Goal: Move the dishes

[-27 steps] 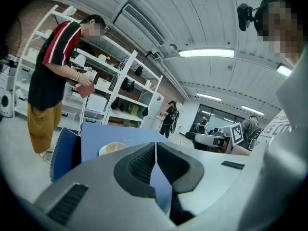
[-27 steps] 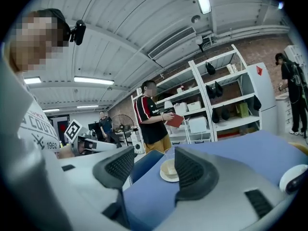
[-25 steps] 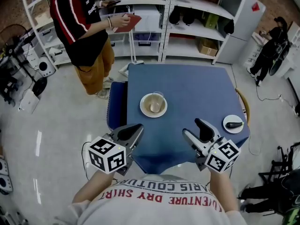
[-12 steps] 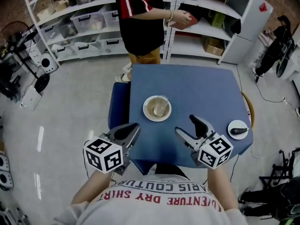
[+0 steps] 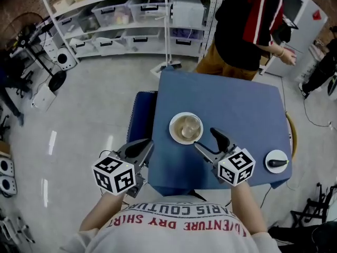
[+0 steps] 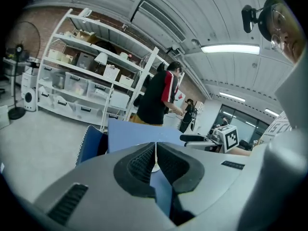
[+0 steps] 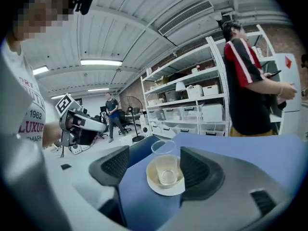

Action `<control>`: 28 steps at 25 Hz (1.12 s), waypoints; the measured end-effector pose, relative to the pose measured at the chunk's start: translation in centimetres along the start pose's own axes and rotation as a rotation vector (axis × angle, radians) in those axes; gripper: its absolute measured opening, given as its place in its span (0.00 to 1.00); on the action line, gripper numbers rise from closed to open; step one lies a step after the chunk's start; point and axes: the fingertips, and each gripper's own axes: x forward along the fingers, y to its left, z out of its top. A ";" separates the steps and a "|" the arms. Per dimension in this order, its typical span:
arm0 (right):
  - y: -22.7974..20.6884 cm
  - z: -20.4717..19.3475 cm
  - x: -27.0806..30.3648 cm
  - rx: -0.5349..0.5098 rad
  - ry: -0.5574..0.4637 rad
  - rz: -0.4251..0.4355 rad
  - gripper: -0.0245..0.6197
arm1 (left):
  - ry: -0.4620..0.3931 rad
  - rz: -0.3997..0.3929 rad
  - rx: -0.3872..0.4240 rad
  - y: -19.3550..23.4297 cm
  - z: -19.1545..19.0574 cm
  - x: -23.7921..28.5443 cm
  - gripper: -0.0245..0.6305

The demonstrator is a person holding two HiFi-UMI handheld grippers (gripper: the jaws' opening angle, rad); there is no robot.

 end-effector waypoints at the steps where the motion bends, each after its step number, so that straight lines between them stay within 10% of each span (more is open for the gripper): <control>1: -0.2 -0.3 0.6 -0.006 0.010 0.004 0.53 | 0.000 0.008 -0.009 0.4 -0.1 0.1 0.09; 28: -2.1 -2.8 10.0 -0.180 0.154 -0.008 0.49 | -0.030 0.111 -0.100 4.3 -0.4 -0.2 0.09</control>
